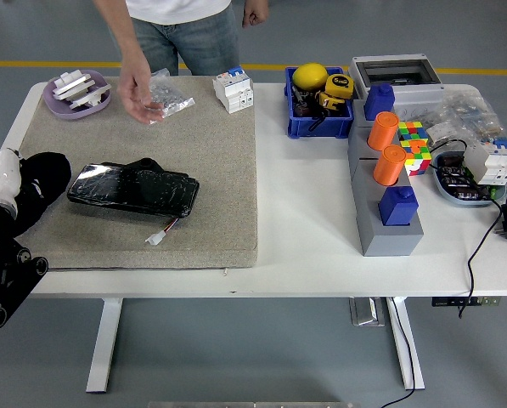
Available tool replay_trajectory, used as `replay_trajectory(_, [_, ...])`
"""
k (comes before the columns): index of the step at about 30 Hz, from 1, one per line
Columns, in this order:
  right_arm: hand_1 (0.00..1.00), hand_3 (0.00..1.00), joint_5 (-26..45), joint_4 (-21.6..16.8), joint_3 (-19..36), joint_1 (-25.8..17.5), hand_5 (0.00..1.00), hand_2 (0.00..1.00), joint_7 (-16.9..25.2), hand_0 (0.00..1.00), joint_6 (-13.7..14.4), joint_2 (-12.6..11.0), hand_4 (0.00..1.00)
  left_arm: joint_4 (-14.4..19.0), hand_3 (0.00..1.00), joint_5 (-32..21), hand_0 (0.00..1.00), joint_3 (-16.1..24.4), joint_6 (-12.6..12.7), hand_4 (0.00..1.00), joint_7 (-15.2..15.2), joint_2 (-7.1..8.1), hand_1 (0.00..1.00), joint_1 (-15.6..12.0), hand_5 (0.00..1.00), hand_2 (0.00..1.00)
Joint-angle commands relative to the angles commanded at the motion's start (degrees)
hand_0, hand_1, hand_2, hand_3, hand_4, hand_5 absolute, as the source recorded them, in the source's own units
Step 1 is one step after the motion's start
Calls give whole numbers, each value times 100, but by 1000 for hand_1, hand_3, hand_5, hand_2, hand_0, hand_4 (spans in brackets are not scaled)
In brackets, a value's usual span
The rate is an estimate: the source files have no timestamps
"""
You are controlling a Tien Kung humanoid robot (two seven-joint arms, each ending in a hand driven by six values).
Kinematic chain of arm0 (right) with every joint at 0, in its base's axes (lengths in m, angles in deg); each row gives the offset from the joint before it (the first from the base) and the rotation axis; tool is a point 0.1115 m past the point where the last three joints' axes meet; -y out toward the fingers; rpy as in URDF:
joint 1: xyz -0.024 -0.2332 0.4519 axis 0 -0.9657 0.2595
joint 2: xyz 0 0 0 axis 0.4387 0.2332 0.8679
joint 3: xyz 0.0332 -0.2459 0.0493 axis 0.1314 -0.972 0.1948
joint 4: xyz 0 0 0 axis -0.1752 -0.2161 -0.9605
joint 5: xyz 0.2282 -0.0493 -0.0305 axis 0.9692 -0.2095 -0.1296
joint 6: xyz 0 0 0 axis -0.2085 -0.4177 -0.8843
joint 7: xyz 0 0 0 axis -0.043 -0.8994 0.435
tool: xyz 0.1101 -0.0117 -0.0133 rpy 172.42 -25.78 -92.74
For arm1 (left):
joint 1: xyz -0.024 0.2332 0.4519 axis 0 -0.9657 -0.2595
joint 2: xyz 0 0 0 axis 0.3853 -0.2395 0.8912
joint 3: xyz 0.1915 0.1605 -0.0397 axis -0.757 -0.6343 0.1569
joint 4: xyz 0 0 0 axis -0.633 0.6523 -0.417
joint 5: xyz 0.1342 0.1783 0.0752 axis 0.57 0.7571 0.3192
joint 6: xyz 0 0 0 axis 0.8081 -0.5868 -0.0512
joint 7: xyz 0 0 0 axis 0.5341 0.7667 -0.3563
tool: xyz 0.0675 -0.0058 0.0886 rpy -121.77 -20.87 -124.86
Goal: Pick the rag up,wipe the panel,place it on the desk
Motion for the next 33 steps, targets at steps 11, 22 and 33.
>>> replay_trajectory(11, [603,557,12,14,-13,8,472,605,4,754,-11,17,944,128,568,-261,423,36,-190,745,295,31,559,8,15,651])
replay_trajectory(22, [603,556,-13,14,16,14,471,601,13,755,0,20,944,230,732,-205,744,232,-542,935,236,69,823,-14,270,862])
replay_trajectory(33, [603,557,-85,9,87,3,469,597,16,754,6,26,941,223,781,-91,778,447,-633,947,126,152,846,-41,299,884])
